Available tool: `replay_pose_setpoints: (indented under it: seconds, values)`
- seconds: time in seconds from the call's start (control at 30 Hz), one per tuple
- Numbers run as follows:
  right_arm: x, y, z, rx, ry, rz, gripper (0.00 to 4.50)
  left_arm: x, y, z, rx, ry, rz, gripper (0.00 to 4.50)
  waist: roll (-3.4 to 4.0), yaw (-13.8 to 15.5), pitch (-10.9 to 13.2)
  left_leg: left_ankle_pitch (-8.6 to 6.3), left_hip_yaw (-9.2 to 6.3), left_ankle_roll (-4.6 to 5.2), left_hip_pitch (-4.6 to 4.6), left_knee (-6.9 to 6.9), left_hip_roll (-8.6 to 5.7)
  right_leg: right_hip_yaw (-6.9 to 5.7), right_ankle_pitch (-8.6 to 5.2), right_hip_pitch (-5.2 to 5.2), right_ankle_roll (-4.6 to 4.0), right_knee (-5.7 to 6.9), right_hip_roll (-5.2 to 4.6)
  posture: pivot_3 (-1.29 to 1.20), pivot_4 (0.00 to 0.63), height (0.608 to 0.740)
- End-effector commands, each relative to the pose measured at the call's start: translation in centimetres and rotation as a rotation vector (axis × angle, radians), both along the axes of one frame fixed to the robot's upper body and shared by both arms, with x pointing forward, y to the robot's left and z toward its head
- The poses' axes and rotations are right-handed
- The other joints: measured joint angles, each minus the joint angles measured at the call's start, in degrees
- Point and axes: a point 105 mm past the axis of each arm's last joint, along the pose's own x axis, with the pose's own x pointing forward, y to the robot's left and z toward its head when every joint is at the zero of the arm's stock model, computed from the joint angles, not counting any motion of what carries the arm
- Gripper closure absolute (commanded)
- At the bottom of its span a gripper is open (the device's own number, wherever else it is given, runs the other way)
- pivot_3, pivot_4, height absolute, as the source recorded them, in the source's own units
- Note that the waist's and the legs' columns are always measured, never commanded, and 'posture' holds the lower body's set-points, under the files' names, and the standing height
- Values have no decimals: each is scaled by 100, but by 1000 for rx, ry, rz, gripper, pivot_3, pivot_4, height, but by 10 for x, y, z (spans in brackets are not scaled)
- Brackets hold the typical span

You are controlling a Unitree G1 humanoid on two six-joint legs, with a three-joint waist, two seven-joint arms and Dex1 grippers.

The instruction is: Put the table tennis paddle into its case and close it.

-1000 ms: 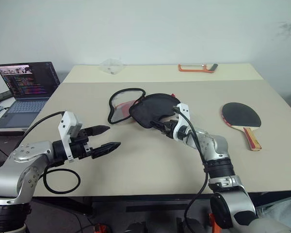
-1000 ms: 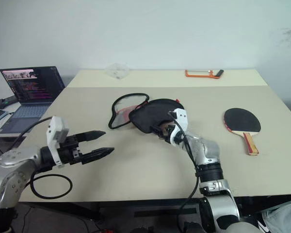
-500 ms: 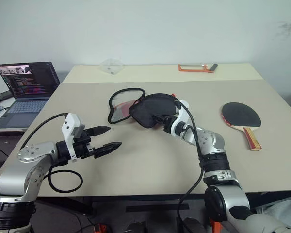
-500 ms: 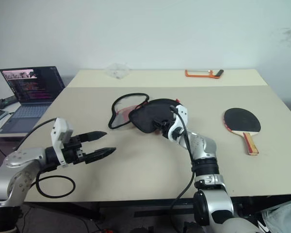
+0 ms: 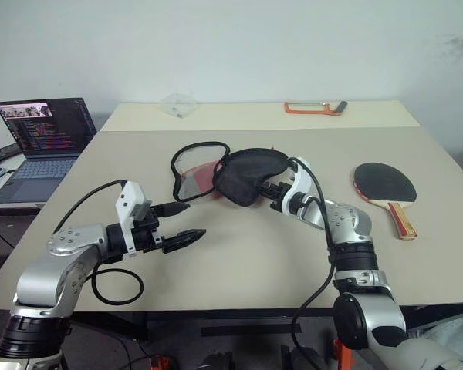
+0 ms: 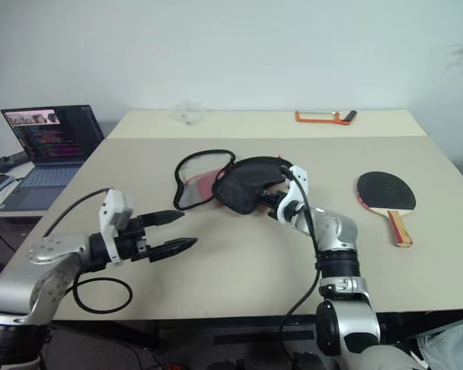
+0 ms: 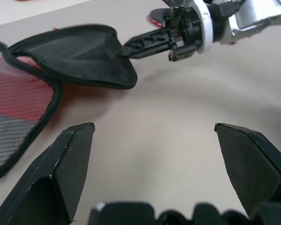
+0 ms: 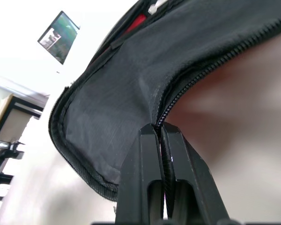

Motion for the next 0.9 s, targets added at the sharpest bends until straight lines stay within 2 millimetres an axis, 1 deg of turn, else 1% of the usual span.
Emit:
replay_pose_setpoints:
  seconds: [0.03,0.23,0.37,0.5,0.63,0.73,0.9]
  values:
    - [-6,-7,9,9,-25,18,4457,-4,-9,11,8,-51,-43,0,0,-1,0,0,0,0,0,0,0,0,0,0,0,0,0,0,150,740]
    - [-20,-32,0,-64,14,49,4457,-9,-14,10,16,-38,-75,0,0,1,0,-1,3,2,-1,0,0,1,0,0,0,0,0,0,150,740]
    - [-29,-56,-5,-151,38,73,4457,-9,-18,11,17,-35,-94,0,0,21,0,-6,3,11,-1,0,-1,-1,0,4,0,-3,0,0,150,740]
    - [-27,-76,-1,-216,33,66,4457,-9,-22,10,19,-32,-110,0,0,13,0,-11,5,21,0,1,1,-1,0,4,0,-2,1,0,150,740]
    - [-23,-86,5,-248,10,59,4457,-8,-25,10,20,-32,-120,0,-1,13,1,-11,6,22,-1,2,0,-1,0,6,0,-3,0,0,150,740]
    - [-21,-89,9,-255,-4,62,4457,-8,-25,10,21,-32,-123,0,-1,13,1,-11,6,22,0,4,1,-2,0,7,1,-3,1,0,150,740]
    - [-19,-95,6,-276,-3,49,4457,-9,-25,10,24,-30,-123,0,-2,26,2,-11,5,21,-1,5,-1,-2,0,9,1,-6,0,0,150,740]
